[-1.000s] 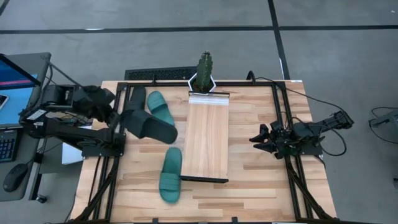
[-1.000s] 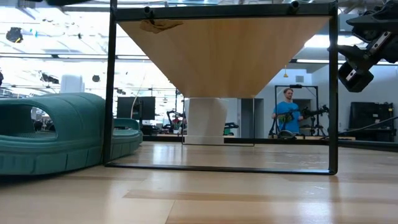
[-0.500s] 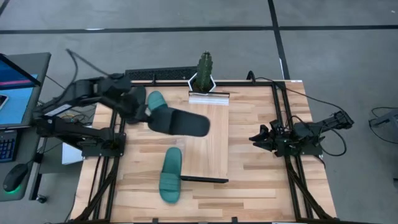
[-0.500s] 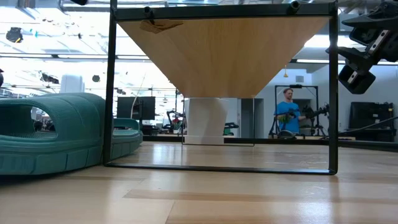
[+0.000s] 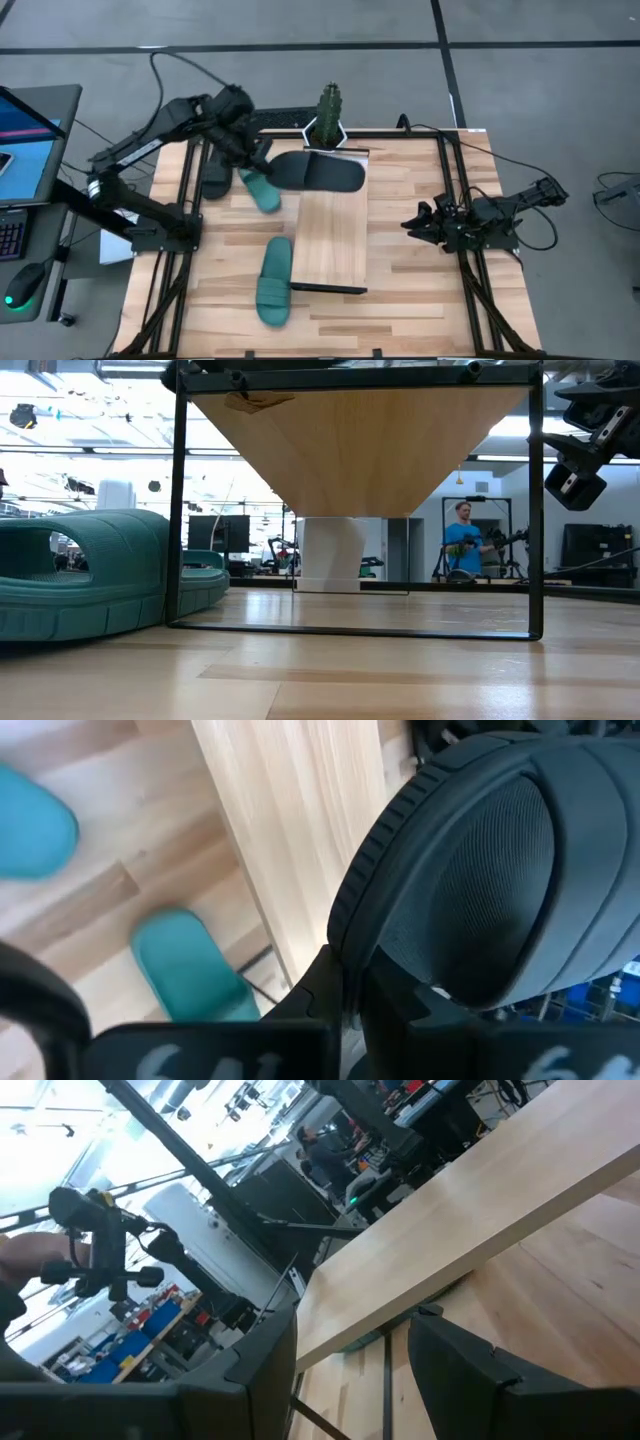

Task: Pick and place slides into the shelf
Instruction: Put the bottom black slipper on the shelf

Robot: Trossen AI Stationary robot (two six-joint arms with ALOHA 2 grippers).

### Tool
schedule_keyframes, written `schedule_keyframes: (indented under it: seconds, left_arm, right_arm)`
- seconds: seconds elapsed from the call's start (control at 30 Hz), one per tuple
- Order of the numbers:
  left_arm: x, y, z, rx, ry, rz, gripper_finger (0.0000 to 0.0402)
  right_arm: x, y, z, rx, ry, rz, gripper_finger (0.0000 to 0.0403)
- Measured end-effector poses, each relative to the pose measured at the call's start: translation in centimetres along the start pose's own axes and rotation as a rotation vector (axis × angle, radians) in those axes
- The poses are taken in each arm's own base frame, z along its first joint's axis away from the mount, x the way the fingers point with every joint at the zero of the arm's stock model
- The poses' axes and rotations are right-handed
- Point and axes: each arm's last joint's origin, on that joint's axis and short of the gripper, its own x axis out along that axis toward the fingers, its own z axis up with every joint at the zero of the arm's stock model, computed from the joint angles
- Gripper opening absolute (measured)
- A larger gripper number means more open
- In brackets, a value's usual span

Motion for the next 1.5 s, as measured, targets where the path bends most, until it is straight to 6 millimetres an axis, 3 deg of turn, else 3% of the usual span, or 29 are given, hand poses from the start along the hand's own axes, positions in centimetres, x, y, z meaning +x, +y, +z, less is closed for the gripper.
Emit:
schedule_keyframes:
  seconds: [0.4,0.63,0.87,1.5]
  left_arm:
    - [4.8,1.5,5.8,-0.025,0.127,0.008,0.0]
    - [5.0,3.3,8.0,-0.082,0.132,-0.004,0.0]
    - [4.4,4.6,8.7,-0.163,0.106,0.025,0.0]
    - [7.3,6.1,9.6,-0.191,0.18,0.055,0.0]
  right_arm:
    - [0.0,-0.3,0.2,-0.01,-0.023,-0.027,0.0178]
    - [0.1,-0.6,0.5,0.0,-0.052,-0.06,0.0178]
    - [0.1,-0.8,0.7,0.003,-0.071,-0.082,0.0178]
    - [0.1,-1.3,1.1,0.02,-0.112,-0.127,0.0178]
